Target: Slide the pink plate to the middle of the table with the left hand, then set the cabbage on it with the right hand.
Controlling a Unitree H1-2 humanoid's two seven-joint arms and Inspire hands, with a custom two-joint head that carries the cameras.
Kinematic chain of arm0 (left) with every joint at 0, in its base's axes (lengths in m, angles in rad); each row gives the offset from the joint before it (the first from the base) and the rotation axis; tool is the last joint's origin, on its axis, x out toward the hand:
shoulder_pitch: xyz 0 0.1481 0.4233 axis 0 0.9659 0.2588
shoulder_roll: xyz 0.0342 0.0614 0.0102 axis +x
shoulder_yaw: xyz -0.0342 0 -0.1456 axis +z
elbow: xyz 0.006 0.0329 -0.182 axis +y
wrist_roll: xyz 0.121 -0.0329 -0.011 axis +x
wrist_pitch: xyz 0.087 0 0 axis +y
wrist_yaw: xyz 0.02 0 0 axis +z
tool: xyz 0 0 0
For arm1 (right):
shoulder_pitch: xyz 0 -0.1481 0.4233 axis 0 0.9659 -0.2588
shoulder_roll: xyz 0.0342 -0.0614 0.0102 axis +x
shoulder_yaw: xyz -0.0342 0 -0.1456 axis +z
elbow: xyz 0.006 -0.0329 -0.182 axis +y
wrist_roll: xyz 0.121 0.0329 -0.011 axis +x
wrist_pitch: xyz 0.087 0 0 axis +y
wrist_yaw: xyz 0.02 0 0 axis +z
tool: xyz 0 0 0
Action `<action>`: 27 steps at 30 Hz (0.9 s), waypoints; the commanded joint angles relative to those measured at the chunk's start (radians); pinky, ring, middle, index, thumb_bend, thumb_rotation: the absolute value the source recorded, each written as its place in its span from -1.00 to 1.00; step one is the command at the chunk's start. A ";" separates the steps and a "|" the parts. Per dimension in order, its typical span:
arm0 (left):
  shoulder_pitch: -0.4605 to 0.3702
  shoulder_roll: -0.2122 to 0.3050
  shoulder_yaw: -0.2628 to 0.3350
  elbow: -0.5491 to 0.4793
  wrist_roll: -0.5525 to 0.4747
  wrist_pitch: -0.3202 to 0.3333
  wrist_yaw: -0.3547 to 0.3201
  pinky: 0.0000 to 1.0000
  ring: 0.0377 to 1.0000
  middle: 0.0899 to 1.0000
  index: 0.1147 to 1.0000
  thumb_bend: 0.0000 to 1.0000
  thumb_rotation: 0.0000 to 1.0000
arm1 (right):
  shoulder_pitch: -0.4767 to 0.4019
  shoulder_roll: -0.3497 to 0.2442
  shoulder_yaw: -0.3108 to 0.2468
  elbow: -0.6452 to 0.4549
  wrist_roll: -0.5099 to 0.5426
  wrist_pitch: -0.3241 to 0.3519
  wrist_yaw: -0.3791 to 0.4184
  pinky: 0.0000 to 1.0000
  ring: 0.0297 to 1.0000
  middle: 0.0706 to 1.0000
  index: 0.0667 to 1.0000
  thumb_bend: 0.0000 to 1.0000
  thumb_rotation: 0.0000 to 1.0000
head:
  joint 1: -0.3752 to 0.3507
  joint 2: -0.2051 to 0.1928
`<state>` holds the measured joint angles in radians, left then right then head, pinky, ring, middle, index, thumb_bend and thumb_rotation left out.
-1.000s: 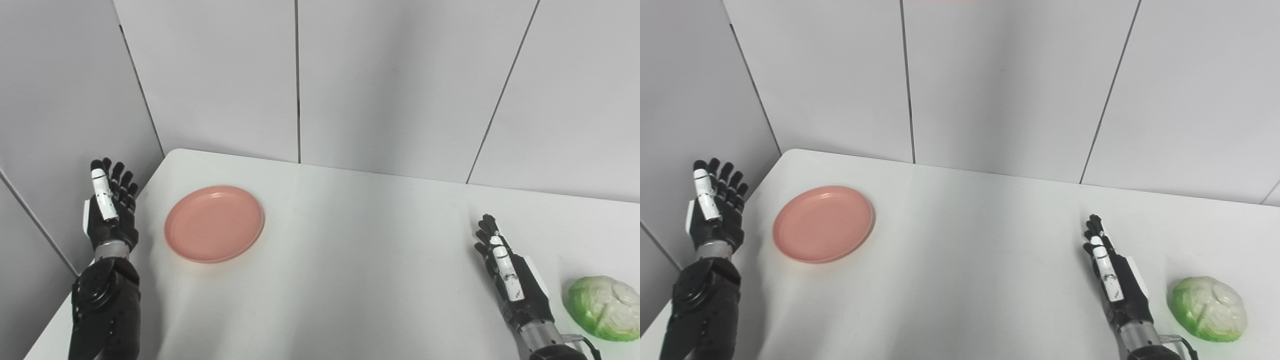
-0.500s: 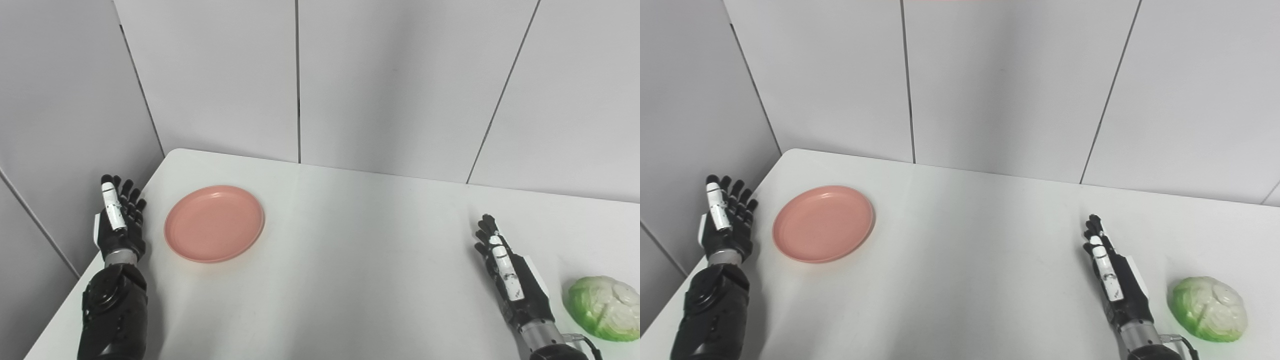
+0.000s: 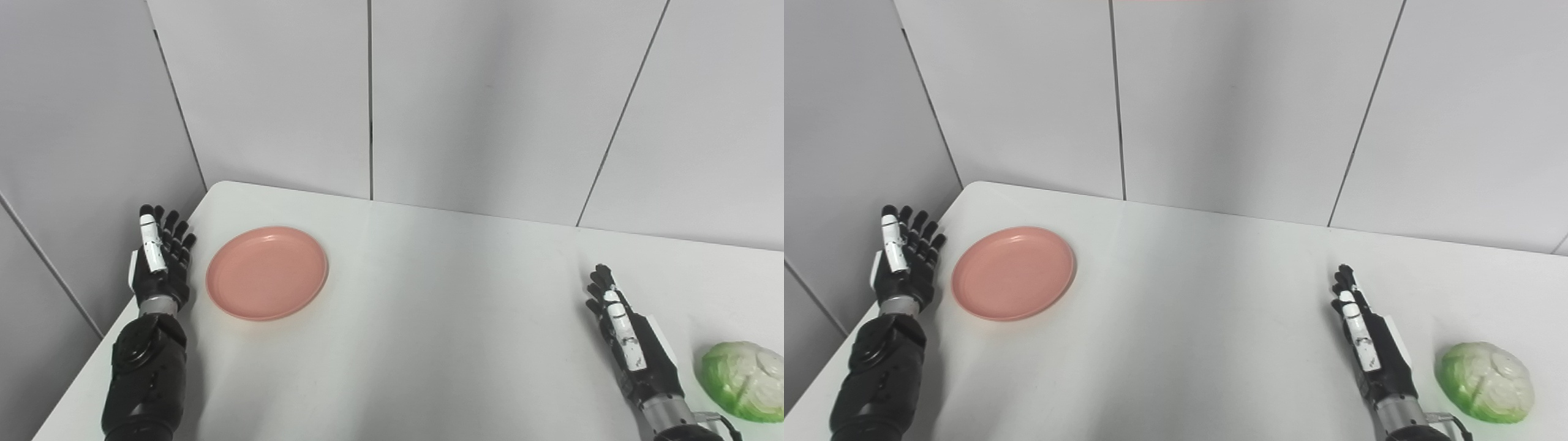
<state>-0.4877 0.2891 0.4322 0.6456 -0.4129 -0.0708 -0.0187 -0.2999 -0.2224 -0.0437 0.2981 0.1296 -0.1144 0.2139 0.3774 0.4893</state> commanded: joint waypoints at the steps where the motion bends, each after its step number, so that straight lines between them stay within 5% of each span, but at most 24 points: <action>1: -0.020 0.009 -0.012 0.009 0.000 0.031 -0.009 0.99 0.96 0.96 0.98 0.17 1.00 | -0.004 -0.011 -0.004 -0.005 0.005 0.015 0.007 1.00 1.00 1.00 1.00 -0.71 1.00 | 0.001 0.001; 9: -0.039 0.003 -0.035 0.090 -0.003 0.009 -0.056 1.00 0.97 0.96 0.92 0.20 1.00 | -0.007 -0.011 -0.005 0.015 0.006 -0.009 0.008 1.00 1.00 1.00 1.00 -0.68 1.00 | -0.001 0.001; 27: -0.018 -0.056 -0.144 -0.033 0.031 0.081 -0.072 1.00 0.98 0.97 0.97 0.17 1.00 | -0.002 -0.011 -0.002 -0.016 -0.001 0.028 0.003 1.00 1.00 1.00 1.00 -0.72 1.00 | -0.008 0.004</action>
<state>-0.5082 0.2518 0.3051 0.6309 -0.3935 -0.0322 -0.0864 -0.2988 -0.2242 -0.0435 0.2925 0.1332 -0.1085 0.2200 0.3682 0.4924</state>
